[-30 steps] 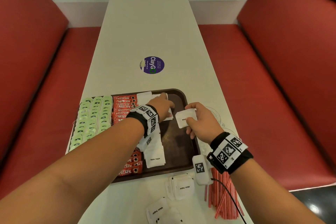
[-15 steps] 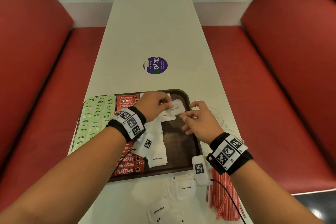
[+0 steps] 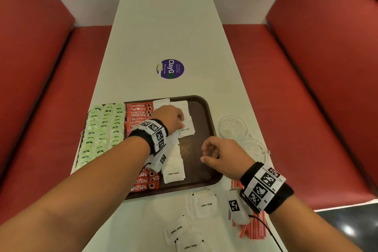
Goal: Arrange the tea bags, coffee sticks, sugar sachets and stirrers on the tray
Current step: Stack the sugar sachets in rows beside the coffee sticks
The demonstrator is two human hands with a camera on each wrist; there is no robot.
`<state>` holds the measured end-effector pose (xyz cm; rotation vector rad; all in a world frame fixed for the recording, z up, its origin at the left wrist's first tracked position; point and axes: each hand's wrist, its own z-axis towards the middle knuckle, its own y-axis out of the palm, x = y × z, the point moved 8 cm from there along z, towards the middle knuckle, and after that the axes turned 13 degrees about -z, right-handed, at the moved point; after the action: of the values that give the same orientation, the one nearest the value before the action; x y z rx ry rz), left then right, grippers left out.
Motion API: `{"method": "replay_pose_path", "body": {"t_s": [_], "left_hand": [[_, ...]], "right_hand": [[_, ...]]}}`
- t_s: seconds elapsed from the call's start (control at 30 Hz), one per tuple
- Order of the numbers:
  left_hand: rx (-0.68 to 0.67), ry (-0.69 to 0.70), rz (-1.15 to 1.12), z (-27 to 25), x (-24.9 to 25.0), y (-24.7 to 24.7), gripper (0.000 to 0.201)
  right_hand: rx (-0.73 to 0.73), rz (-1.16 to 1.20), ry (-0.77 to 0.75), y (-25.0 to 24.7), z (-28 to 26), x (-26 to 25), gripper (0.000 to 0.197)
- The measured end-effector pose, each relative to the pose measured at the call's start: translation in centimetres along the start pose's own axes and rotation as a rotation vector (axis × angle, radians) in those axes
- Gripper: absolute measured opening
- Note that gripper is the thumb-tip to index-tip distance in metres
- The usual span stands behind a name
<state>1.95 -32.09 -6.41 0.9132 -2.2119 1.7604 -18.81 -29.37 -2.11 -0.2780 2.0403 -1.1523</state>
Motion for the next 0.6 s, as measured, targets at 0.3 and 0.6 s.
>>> {"method": "replay_pose_path", "body": {"t_s": [0.3,0.6], "left_hand": [[-0.158,0.150,0.169,-0.8,3.2,2.6,0.038],[-0.043,0.302,0.006,-6.2,7.1,0.5,0.032]], "right_hand": [[-0.109,-0.302,-0.118,2.4,-3.4,-0.6,0.029],[-0.178,-0.514,-0.133,5.7,-6.0,-0.5,0.039]]}}
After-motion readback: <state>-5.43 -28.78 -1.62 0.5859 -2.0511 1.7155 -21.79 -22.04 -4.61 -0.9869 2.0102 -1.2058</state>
